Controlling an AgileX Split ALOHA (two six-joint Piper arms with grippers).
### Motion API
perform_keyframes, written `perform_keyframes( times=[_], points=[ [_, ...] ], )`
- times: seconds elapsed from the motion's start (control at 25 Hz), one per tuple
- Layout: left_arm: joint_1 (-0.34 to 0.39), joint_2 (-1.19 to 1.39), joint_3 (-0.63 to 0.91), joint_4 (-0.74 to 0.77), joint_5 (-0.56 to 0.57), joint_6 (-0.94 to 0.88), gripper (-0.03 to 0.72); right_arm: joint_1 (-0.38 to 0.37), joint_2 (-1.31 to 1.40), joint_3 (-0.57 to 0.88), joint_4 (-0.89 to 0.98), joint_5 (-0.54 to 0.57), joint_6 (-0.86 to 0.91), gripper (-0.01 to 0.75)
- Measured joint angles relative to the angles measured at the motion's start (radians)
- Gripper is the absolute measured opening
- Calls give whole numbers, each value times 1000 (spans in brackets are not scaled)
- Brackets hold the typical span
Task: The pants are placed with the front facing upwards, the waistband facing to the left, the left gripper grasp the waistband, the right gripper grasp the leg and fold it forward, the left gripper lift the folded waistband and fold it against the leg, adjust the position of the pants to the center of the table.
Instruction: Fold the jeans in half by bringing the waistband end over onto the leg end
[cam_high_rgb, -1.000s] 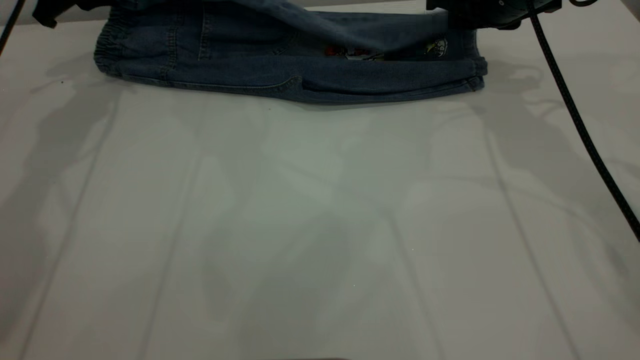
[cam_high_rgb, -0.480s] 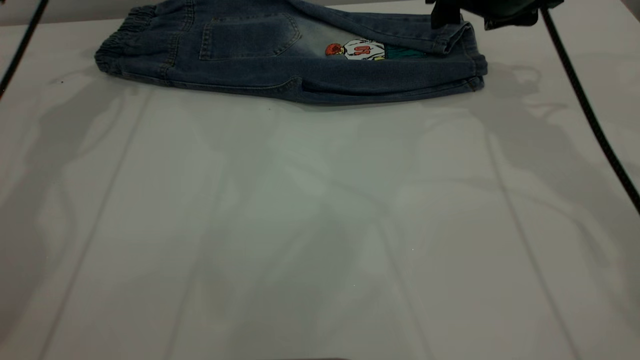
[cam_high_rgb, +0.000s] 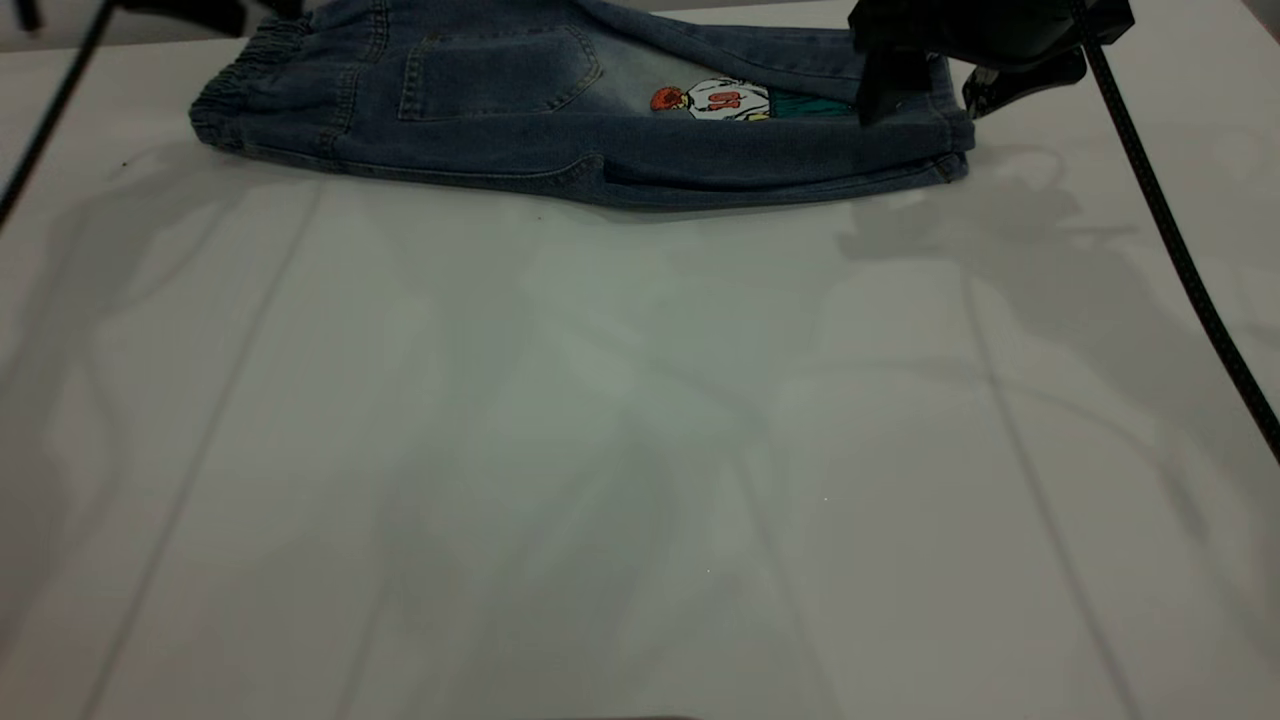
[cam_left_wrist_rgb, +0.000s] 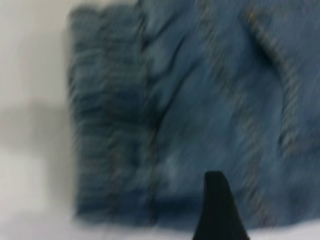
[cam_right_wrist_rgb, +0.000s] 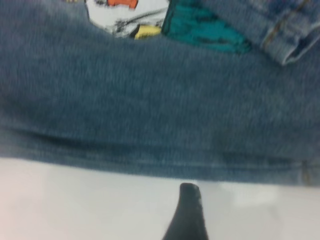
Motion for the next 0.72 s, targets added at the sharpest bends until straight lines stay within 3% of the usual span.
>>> perform_keyframes(
  times=[0.28,0.48,0.72],
  points=[
    [55,0,-70,274,94,-234,427,10,0,-100,-3,142,-44,529],
    [58,7,-70,314,54,-298,427,59,2,-213,-3,246,-46,529],
    [58,70,-114,319,-7,-309,427,143,2,-269,-3,295,-47,529]
  ],
)
